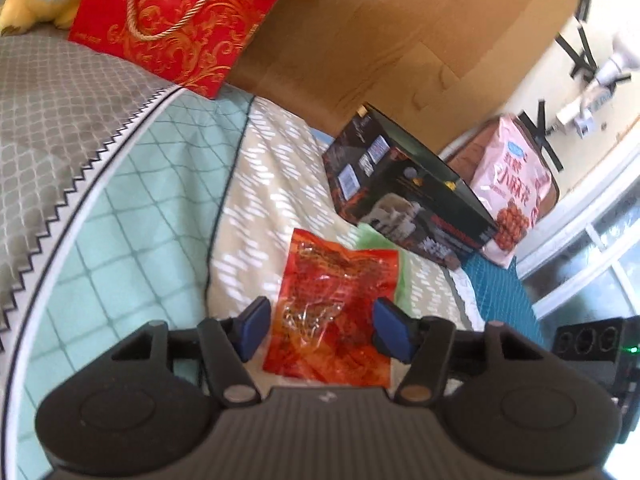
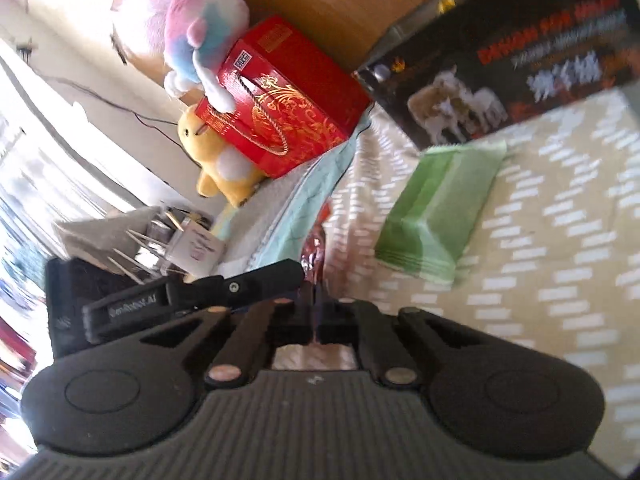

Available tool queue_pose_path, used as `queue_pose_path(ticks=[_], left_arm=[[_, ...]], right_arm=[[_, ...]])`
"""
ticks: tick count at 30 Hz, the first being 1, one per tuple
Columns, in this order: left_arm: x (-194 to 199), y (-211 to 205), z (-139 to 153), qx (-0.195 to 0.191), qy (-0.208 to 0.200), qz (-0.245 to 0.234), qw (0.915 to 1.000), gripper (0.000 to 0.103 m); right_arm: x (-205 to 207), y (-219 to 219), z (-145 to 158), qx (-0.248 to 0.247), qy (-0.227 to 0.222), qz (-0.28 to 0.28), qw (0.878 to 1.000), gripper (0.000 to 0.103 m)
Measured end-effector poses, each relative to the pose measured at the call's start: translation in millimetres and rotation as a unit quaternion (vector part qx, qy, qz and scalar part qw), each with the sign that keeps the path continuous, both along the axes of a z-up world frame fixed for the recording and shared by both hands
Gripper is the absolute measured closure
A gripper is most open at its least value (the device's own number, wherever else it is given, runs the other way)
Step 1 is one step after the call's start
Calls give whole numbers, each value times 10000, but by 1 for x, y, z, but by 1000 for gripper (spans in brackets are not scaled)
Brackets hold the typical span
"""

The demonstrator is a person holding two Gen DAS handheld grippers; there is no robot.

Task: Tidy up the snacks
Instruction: 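Move the left gripper to the red snack pack and grasp it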

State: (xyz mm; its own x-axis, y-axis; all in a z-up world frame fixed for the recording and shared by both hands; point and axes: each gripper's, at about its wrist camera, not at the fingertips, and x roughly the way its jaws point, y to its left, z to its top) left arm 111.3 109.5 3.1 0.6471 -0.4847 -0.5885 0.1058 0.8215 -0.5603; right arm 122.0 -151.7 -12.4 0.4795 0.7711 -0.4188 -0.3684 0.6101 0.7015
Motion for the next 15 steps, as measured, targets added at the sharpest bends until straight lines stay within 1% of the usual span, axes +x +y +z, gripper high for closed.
queue_pose_path(ticks=[2,3,4,6,8,9,12,14,15], left_arm=[[-4,-7,1,107,-36,-32,9999,46],[-5,-11,1,166,-62,-44,9998,45],[-7,-13,1,212,-83,-42,9997,45],[-9,-17,1,201,-81,-92,9997,44],[-12,-19,2,236,-87,-77,9997,44],[-13,-19,2,224,-75,-78,9997,44],[-15,-16,2,56,-3,-131,9999,38],[-17,-13,1,-173,83,-212,9996,31],[-19,-11,1,-325,116,-262,9991,26]], right_arm=[[-8,-4,2,-83,-56,-68,9999,99],[-11,-6,0,-82,-51,-90,9999,95],[-13,-6,-1,-70,14,-56,10000,95],[-15,-10,-9,67,270,126,9995,87],[-18,-6,-11,18,259,98,9996,88],[-19,-6,-10,-13,214,105,9997,91],[-23,-11,-7,177,220,105,9995,94],[-25,-15,-8,341,315,105,9989,95],[-27,-18,-9,431,386,110,9983,95]])
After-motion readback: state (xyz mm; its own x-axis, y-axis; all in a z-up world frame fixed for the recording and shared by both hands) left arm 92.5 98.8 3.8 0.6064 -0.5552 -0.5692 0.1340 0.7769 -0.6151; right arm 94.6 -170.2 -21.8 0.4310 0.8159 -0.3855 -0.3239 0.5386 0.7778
